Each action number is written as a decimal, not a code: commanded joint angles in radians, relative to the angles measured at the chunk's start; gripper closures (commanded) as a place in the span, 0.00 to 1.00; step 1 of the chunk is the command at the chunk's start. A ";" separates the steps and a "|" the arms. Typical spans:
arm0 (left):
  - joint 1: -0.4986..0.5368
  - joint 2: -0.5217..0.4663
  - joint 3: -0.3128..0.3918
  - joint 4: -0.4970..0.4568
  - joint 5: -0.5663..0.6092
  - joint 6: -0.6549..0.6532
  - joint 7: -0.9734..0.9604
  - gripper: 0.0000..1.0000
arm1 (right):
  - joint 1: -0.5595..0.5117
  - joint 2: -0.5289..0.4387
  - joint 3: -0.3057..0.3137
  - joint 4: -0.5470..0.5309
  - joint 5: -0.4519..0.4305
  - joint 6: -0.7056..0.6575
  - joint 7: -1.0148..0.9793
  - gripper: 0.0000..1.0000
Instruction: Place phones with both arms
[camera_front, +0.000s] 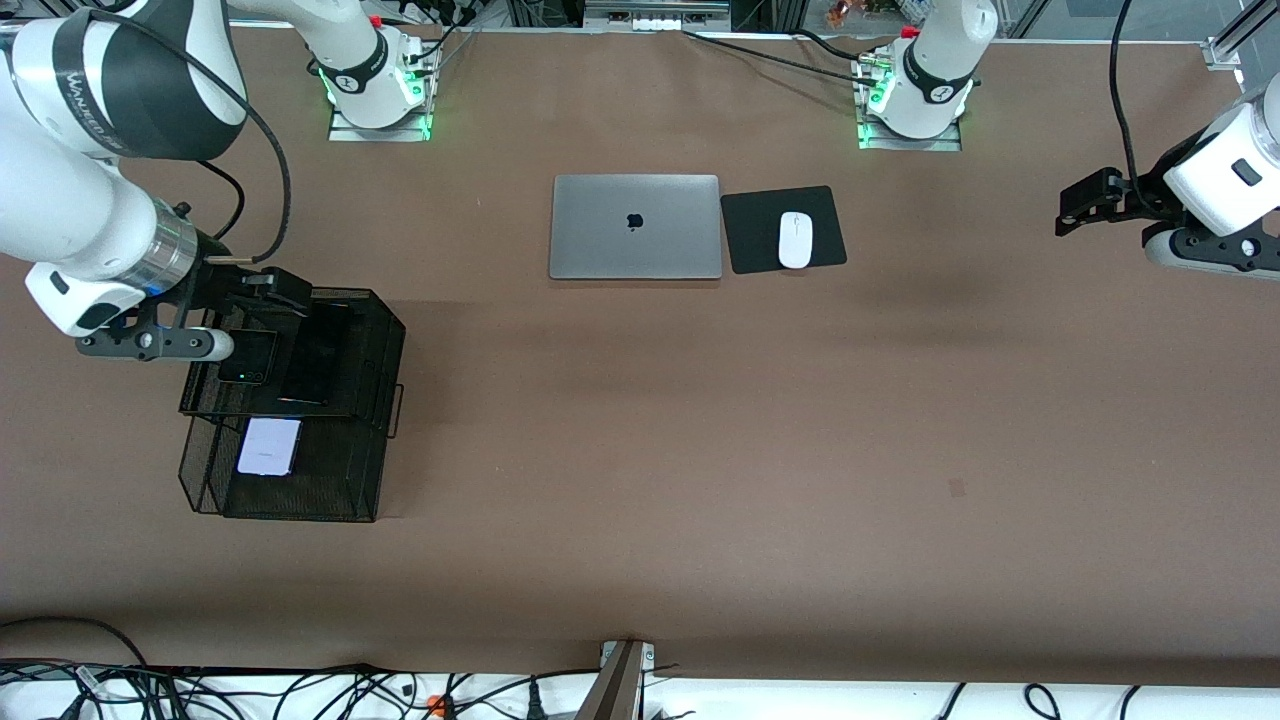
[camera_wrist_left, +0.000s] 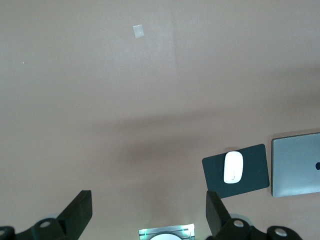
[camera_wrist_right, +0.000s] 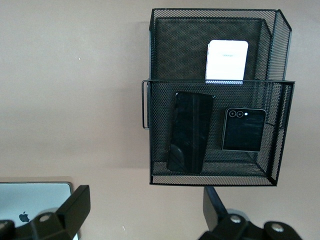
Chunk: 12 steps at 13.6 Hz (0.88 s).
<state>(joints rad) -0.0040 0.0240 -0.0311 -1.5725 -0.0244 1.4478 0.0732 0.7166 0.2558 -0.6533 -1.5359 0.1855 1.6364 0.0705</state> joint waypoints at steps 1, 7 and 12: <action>0.001 -0.007 -0.006 0.011 0.027 -0.018 0.020 0.00 | -0.304 -0.045 0.334 0.017 -0.062 -0.004 0.028 0.00; 0.001 -0.006 -0.004 0.011 0.027 -0.023 0.020 0.00 | -0.747 -0.131 0.806 -0.103 -0.172 0.072 0.101 0.01; 0.003 -0.007 -0.004 0.011 0.027 -0.023 0.020 0.00 | -0.842 -0.176 0.894 -0.216 -0.175 0.192 0.100 0.01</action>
<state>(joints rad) -0.0038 0.0238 -0.0312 -1.5724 -0.0244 1.4424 0.0733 -0.0860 0.1197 0.2105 -1.7095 0.0250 1.8095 0.1568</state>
